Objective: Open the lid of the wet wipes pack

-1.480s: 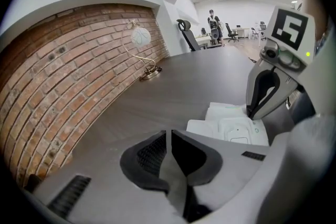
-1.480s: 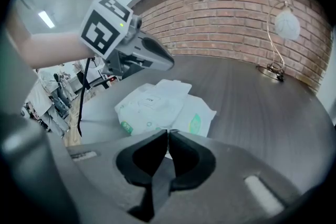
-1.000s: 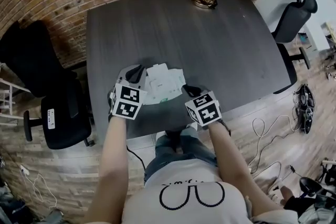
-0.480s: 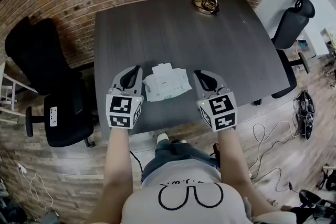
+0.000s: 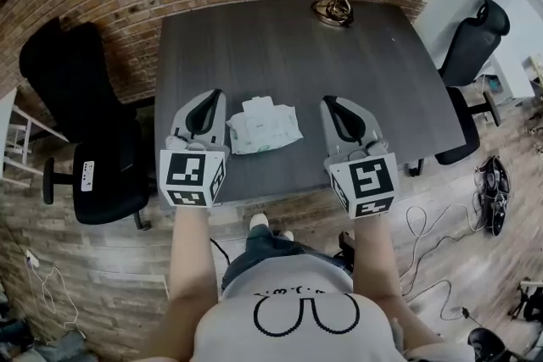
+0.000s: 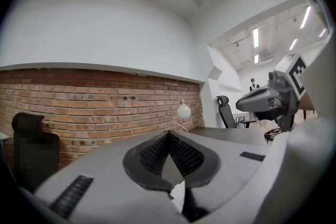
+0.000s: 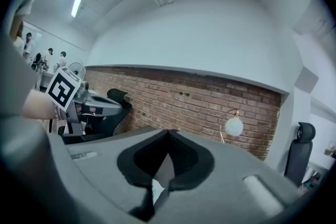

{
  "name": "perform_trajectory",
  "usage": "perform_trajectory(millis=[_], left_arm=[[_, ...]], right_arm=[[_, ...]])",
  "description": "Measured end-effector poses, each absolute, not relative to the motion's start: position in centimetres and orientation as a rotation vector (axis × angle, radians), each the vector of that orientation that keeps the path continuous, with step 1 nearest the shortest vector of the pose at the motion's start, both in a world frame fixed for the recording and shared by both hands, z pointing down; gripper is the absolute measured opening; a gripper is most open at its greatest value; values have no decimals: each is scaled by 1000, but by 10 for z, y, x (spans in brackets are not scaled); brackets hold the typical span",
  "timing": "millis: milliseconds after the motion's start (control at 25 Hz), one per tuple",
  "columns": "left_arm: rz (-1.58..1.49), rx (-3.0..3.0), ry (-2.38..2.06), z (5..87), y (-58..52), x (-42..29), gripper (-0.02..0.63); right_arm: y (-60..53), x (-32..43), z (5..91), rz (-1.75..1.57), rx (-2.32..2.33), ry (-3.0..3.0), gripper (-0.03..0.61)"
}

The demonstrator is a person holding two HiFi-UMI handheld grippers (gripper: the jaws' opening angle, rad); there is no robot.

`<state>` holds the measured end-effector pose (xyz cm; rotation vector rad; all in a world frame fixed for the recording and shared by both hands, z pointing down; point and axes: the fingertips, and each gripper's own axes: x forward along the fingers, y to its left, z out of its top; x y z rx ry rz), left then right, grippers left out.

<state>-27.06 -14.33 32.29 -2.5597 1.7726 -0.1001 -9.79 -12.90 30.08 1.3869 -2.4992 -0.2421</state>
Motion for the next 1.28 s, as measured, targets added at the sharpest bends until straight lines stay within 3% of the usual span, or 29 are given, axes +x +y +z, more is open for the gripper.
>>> perform_trajectory(millis=[440, 1280], left_arm=[[1, -2421, 1799, 266, -115, -273, -2], [29, -2381, 1744, 243, -107, -268, -2]], right_arm=[[-112, -77, 244, -316, 1496, -2569, -2], [-113, -74, 235, -339, 1492, -2583, -2]])
